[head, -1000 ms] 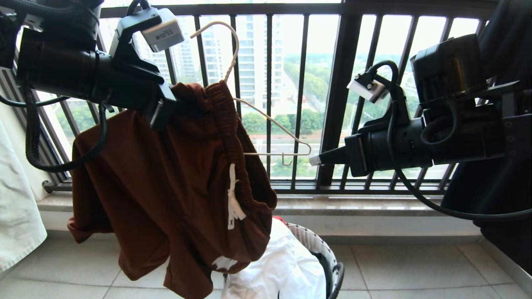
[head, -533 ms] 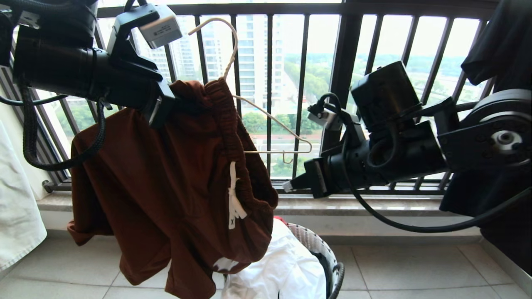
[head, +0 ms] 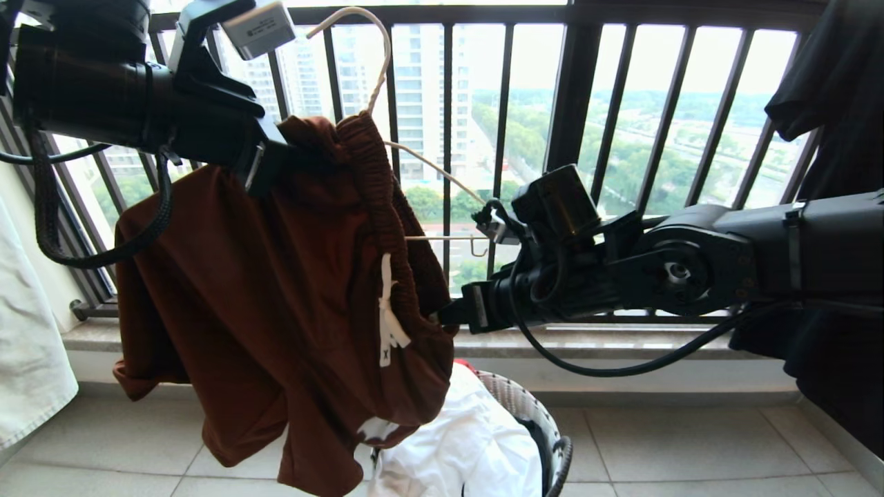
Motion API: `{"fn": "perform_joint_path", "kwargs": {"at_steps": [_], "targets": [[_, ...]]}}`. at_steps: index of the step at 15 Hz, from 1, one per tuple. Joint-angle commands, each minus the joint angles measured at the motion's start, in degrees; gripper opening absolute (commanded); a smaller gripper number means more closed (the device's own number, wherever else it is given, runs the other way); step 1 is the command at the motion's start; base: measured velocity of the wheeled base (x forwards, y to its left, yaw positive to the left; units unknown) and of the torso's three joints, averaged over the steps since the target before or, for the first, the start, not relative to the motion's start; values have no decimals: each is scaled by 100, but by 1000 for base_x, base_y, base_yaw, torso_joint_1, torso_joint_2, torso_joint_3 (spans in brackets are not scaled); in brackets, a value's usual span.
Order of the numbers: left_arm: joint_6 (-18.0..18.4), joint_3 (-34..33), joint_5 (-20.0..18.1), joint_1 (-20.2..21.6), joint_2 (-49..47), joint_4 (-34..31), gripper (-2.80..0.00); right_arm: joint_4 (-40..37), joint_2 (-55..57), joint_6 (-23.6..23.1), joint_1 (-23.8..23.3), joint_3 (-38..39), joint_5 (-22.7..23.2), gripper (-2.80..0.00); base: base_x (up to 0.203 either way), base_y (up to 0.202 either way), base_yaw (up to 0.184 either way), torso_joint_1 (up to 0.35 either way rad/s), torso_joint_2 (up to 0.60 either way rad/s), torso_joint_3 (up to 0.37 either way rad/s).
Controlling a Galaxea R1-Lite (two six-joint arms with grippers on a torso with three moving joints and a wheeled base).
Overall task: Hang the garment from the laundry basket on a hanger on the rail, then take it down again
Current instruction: Hang the clothes on the clothes rack
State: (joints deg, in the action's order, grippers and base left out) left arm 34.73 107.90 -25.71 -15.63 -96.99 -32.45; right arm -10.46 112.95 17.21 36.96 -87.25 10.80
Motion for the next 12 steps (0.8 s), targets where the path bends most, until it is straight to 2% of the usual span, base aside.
{"fn": "perform_joint_path", "kwargs": {"at_steps": [1, 3, 4, 5, 10, 12], "targets": [[25, 47, -6, 7, 13, -23, -280, 89, 359, 179, 2, -157, -144, 0, 0, 0, 0, 0, 0, 0], [25, 65, -4, 64, 13, -16, -280, 400, 448, 317, 0, -129, -317, 0, 0, 0, 0, 0, 0, 0], [25, 65, -5, 87, 13, -16, -280, 405, 465, 309, -5, -117, -342, -222, 0, 0, 0, 0, 0, 0], [20, 65, -13, 134, 30, -16, -280, 419, 510, 312, -5, -133, -344, -280, 0, 0, 0, 0, 0, 0], [-32, 32, -30, 202, 134, -25, -280, 878, 675, 324, -276, -186, -440, -280, 0, 0, 0, 0, 0, 0], [-320, 58, -39, 192, 210, -25, -280, 1261, 703, 334, -451, -196, -430, -280, 0, 0, 0, 0, 0, 0]]}}
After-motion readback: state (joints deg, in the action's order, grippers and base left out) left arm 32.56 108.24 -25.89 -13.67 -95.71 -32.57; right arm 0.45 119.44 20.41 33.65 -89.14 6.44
